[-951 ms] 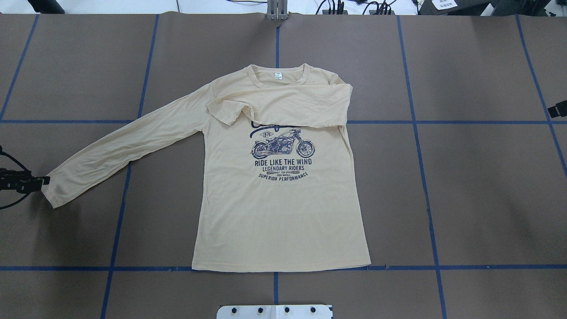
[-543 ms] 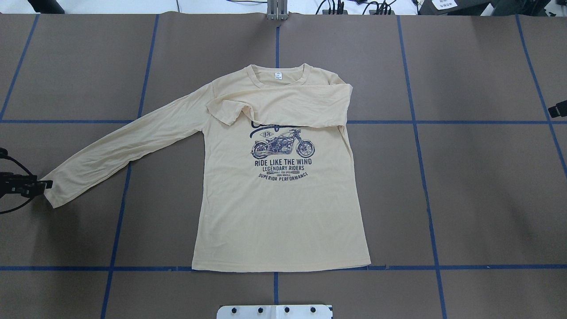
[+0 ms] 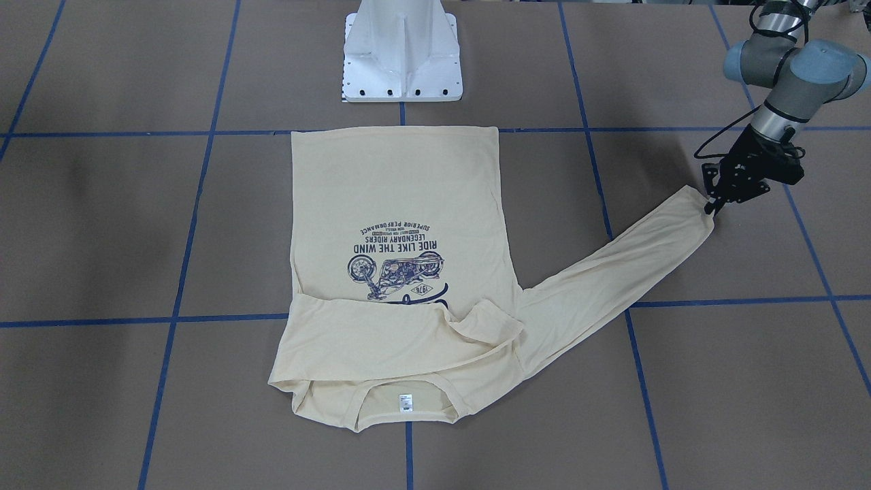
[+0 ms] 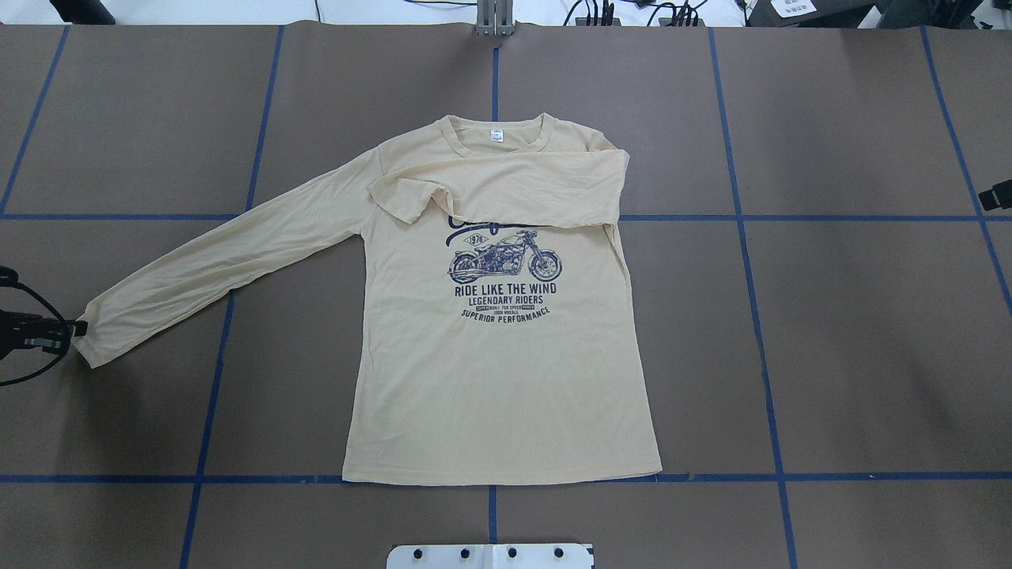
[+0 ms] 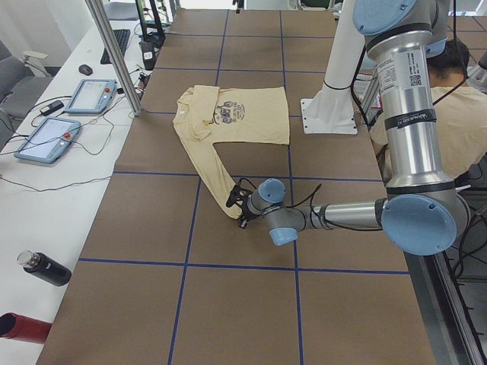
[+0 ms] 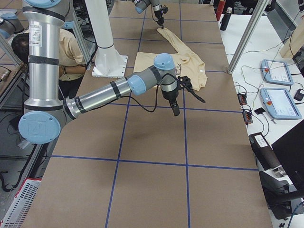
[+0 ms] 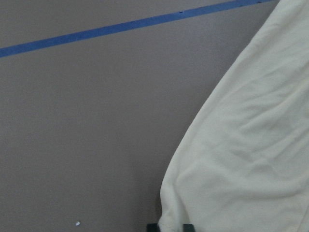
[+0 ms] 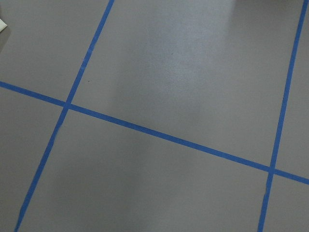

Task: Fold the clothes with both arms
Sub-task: 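Lower the left gripper to the other sleeve cuff and grasp it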

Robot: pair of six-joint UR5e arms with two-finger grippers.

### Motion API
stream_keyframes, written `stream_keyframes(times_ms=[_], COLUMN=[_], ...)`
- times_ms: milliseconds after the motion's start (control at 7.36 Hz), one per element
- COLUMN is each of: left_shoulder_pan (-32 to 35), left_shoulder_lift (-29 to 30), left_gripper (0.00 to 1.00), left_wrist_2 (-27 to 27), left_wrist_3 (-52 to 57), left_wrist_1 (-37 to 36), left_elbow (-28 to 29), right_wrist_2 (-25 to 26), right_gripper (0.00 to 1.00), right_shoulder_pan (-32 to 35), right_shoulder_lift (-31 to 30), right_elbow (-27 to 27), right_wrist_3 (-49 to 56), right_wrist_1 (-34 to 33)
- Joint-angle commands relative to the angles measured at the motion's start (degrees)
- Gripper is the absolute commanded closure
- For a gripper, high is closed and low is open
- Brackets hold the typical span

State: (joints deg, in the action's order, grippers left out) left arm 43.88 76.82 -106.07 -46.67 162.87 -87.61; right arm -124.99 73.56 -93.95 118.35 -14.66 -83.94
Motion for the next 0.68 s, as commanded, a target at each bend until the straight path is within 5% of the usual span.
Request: stream_keyframes(times_ms=[0, 407, 543], left_shoulder_pan=[0.6, 7.9, 8.0], left_shoulder_lift=[-0.1, 0.6, 1.1], left_gripper=[1.0, 1.0, 1.0], left_wrist_2=[-0.7, -10.9, -11.7], left_wrist_3=[0.5, 0.8, 0.9], left_wrist_1=[0.4, -3.5, -10.1], left_elbow=[-1.1, -6.7, -11.5], right_wrist_2=[-0.1, 0.0, 0.0], right_gripper=[0.0, 0.0, 0.0], right_shoulder_pan=[0.0, 0.0, -0.1], right_shoulder_lift=[0.0, 0.1, 0.1], right_elbow=[0.0, -0.1, -0.1], right_wrist_3=[0.0, -0.5, -0.5], right_wrist_1=[0.0, 0.0, 0.0])
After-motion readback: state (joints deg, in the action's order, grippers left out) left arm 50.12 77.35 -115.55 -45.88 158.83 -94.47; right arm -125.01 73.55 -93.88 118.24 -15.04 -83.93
